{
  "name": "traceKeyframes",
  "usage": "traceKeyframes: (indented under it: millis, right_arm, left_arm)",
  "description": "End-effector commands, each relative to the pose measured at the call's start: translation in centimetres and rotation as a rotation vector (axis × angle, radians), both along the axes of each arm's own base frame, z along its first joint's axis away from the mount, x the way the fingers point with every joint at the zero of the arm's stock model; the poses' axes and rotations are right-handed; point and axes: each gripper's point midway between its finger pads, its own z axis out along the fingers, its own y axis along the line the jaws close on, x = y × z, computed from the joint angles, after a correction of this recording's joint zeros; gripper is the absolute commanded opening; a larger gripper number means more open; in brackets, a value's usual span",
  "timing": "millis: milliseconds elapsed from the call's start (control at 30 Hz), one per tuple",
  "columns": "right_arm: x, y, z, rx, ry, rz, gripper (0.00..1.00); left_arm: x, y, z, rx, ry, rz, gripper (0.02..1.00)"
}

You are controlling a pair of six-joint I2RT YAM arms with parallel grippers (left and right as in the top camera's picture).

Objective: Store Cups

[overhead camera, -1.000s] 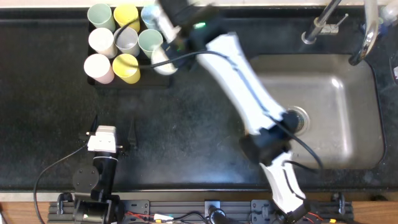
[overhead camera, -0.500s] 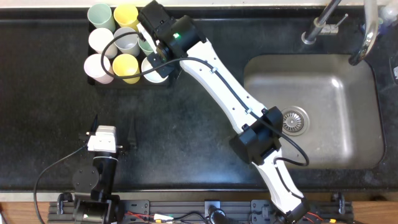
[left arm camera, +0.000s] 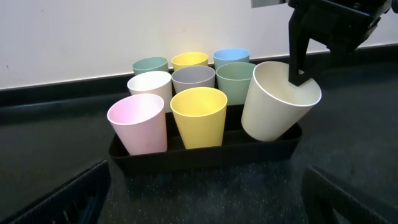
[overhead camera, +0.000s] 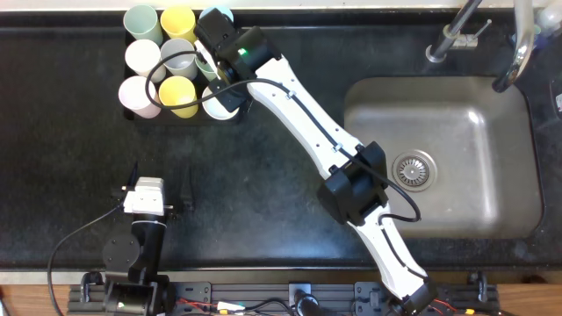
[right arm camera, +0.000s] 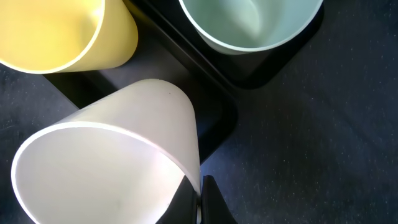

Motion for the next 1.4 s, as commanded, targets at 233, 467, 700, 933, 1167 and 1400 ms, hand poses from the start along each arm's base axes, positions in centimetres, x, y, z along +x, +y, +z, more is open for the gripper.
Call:
traceKeyframes:
  millis: [233, 467, 700, 933, 1167, 1400]
  right_arm:
    - [0.4, 0.1, -1.5, -0.023, 0.004, 0.011, 0.040]
    - [0.4, 0.1, -1.6, -0.025, 0.008, 0.012, 0.042]
    - [0.7, 0.4, -1.7, -0.017, -0.006, 0.011, 0.875]
    - [1.1, 0.4, -1.6, -0.017, -0.024, 0.006, 0.998]
    - [3.8, -0.6, 2.9, 0.017, -0.169, -0.120, 0.998]
    - [5.1, -7.7, 16.6, 0.205, -0.330, -0.346, 0.996]
  left_arm:
    - [0.0, 0.1, 0.1, 0.022, -0.006, 0.002, 0.998]
    - [0.0, 0.1, 0.1, 0.022, -0.006, 0.002, 0.998]
    - [0.0, 0.1, 0.1, 0.022, -0.006, 0.002, 0.998]
    - [0.0, 0.1, 0.1, 0.022, -0.006, 0.002, 0.998]
    - [0.0, 0.1, 0.1, 0.022, -0.006, 0.002, 0.998]
    - [0.0, 0.1, 0.1, 0.022, -0.006, 0.002, 0.996]
